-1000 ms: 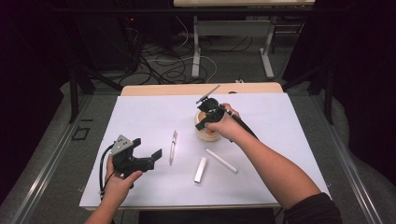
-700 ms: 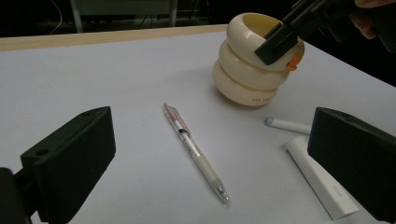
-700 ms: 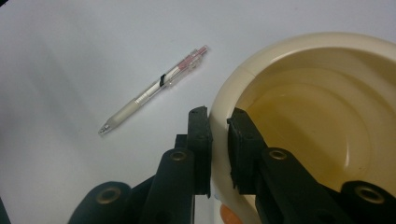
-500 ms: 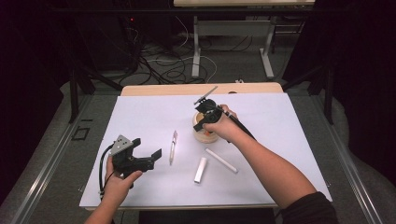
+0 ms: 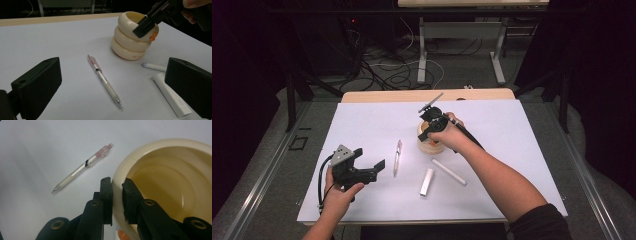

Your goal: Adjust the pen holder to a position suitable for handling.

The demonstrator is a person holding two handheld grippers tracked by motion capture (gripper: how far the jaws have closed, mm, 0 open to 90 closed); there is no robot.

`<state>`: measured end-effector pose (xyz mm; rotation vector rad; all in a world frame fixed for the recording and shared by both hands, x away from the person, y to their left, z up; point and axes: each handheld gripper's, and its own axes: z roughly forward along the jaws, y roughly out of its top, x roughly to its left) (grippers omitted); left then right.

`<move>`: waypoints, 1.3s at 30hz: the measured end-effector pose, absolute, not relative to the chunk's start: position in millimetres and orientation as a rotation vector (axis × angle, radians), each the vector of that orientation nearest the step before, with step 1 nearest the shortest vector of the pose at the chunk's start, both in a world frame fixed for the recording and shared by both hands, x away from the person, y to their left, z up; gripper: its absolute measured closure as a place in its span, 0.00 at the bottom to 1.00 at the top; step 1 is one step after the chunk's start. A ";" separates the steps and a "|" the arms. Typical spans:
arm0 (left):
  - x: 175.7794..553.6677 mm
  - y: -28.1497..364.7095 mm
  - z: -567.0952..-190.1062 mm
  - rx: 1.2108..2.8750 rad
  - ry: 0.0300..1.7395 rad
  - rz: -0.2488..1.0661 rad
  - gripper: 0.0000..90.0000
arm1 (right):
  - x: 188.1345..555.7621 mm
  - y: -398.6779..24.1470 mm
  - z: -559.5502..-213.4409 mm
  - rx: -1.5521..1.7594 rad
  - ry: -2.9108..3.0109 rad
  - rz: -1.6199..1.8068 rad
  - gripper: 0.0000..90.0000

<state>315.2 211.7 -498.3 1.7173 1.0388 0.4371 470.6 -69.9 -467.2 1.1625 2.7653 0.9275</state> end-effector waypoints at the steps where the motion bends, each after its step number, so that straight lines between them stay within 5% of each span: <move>1: 315.3 211.8 -498.3 1.716 1.038 0.438 0.01 | 471.3 -70.2 -465.8 1.150 2.785 0.898 0.88; 21: 315.3 213.2 -498.3 1.712 1.042 0.436 0.01 | 475.1 -69.4 -467.0 1.120 2.775 0.916 0.86; 39: 315.4 212.9 -498.1 1.719 1.038 0.442 0.01 | 468.2 -77.5 -452.5 1.077 2.637 1.065 0.64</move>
